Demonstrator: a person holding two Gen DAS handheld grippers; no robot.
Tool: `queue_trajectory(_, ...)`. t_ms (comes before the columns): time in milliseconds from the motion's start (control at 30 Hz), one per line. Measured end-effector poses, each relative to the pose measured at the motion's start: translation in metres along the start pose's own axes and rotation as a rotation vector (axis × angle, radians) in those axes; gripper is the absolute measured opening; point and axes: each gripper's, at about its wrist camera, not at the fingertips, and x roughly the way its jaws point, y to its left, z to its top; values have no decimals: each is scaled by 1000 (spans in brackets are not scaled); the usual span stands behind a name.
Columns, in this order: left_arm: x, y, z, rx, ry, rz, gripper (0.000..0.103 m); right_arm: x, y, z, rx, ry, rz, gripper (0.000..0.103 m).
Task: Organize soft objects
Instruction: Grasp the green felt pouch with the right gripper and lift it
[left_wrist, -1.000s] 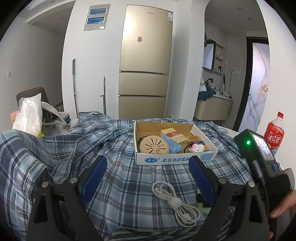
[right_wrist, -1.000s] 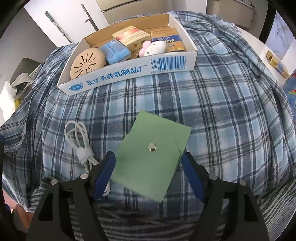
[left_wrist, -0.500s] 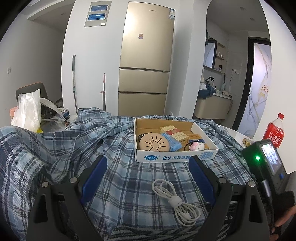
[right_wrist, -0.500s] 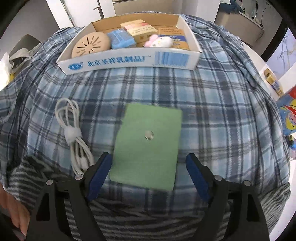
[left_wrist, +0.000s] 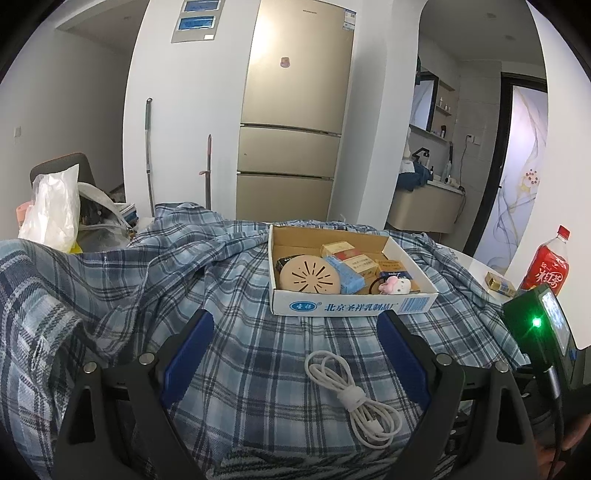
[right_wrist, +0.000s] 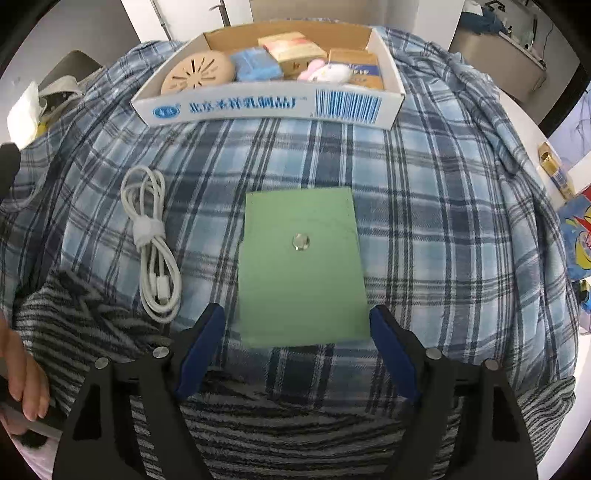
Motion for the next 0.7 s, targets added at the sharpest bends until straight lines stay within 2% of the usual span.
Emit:
queue_trajectory(133, -5, -8, -1, 40, -25, -2, 92, -3, -4, -3, -17, -38, -41, 77)
queue_trajectory(200, -4, -10, -1, 53, -22, -5, 92, -2, -7, -7, -19, -31, -30, 75)
queue_trajectory(533, -1, -6, -1, 31, -8, -5, 92, -4, 4, -9, -74, -72, -50, 68)
queue_trajectory(700, -1, -4, -1, 17, -10, 6, 92, -17, -7, -9, -56, -127, -6, 68)
